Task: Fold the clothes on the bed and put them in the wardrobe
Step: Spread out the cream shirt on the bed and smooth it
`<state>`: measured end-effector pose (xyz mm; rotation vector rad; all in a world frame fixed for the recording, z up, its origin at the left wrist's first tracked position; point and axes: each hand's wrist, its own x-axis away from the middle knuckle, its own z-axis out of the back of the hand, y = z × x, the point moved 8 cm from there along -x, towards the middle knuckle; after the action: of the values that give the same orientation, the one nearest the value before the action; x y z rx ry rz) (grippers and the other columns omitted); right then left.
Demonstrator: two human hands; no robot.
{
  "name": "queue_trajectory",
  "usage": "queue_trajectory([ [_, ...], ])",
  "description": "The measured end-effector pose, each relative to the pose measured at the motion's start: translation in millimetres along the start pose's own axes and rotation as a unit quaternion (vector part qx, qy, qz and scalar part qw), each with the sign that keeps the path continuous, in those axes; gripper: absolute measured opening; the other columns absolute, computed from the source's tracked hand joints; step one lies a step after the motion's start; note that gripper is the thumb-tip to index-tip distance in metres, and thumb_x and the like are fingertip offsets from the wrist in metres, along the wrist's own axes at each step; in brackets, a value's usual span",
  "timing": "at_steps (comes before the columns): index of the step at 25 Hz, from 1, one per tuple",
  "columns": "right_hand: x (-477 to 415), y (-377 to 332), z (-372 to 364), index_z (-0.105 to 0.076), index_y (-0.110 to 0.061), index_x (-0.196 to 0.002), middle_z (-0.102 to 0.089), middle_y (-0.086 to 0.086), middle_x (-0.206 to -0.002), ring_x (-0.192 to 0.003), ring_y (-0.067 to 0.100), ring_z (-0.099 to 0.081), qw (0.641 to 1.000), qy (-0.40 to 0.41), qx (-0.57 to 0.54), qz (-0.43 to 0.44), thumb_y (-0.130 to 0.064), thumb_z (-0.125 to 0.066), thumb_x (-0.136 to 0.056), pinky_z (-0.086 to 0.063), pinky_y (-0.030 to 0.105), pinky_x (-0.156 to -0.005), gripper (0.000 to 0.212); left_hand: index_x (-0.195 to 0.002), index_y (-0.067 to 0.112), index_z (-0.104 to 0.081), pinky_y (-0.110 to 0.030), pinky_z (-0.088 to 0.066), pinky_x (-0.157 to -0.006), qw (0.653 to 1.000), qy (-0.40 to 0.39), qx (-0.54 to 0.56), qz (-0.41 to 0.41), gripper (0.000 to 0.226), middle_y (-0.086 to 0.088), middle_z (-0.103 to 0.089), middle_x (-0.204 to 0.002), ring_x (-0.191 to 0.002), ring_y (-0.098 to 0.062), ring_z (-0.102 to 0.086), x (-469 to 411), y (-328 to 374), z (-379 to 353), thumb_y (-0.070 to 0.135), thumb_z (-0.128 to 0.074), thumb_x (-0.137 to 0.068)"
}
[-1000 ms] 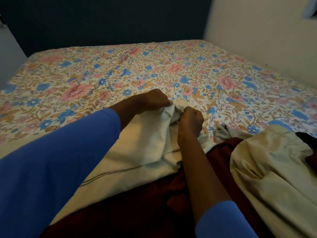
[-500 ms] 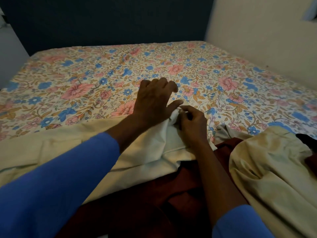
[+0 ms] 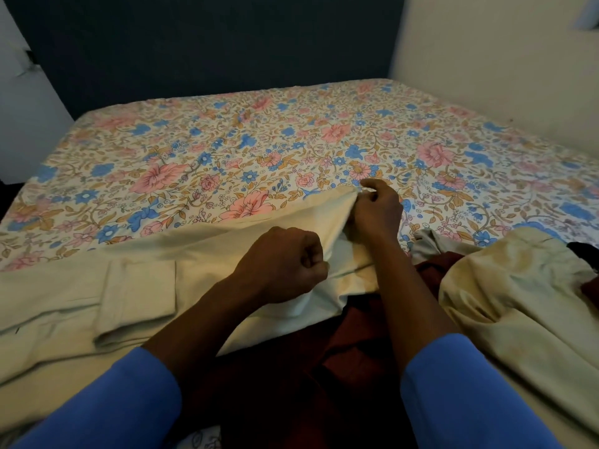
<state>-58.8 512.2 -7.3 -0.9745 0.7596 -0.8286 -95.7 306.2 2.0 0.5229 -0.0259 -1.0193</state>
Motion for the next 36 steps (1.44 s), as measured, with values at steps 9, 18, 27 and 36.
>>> queue_trajectory([
  [9, 43.3, -29.8, 14.5, -0.046, -0.021, -0.141, -0.059, 0.010, -0.131, -0.121, 0.031, -0.055, 0.977, 0.129, 0.152, 0.070, -0.031, -0.059, -0.097, -0.044, 0.047, -0.098, 0.047, -0.106, 0.032, -0.071, -0.040, -0.051, -0.087, 0.984, 0.155, 0.072, 0.046, 0.036, 0.012, -0.070, -0.106, -0.101, -0.013, -0.065, 54.3, -32.8, 18.7, 0.062, -0.058, -0.089],
  [18, 141.8, -6.4, -121.5, -0.016, -0.041, -0.163, -0.003, -0.006, -0.173, -0.159, 0.025, 0.002, 0.796, -0.351, 0.417, 0.264, -0.073, -0.020, -0.099, 0.000, 0.048, -0.126, 0.071, -0.148, 0.030, -0.049, -0.048, -0.033, -0.115, 0.924, 0.027, -0.205, 0.322, 0.074, -0.004, -0.046, -0.156, -0.142, -0.029, -0.043, 187.2, -184.3, 75.3, 0.074, -0.029, -0.093],
  [27, 188.7, -45.6, -144.5, -0.019, -0.028, -0.161, -0.007, 0.007, -0.172, -0.159, 0.034, -0.002, 0.763, -0.322, 0.479, 0.292, -0.062, -0.026, -0.104, -0.006, 0.060, -0.125, 0.067, -0.151, 0.030, -0.027, -0.054, -0.040, -0.100, 0.799, 0.274, -0.018, 0.535, 0.092, -0.013, -0.060, -0.137, -0.124, -0.040, -0.057, 294.4, -226.6, 154.2, 0.054, -0.076, -0.078],
  [36, 332.3, -81.8, -220.7, -0.003, -0.039, -0.163, 0.005, -0.006, -0.173, -0.159, 0.019, 0.012, 0.714, -0.451, 0.344, 0.411, -0.091, 0.013, -0.076, 0.004, 0.052, -0.127, 0.103, -0.141, 0.012, -0.049, -0.043, -0.051, -0.089, 0.778, 0.179, 0.083, 0.596, 0.119, -0.016, -0.056, -0.139, -0.123, -0.037, -0.057, 364.4, -306.9, 146.6, 0.097, -0.058, -0.059],
])
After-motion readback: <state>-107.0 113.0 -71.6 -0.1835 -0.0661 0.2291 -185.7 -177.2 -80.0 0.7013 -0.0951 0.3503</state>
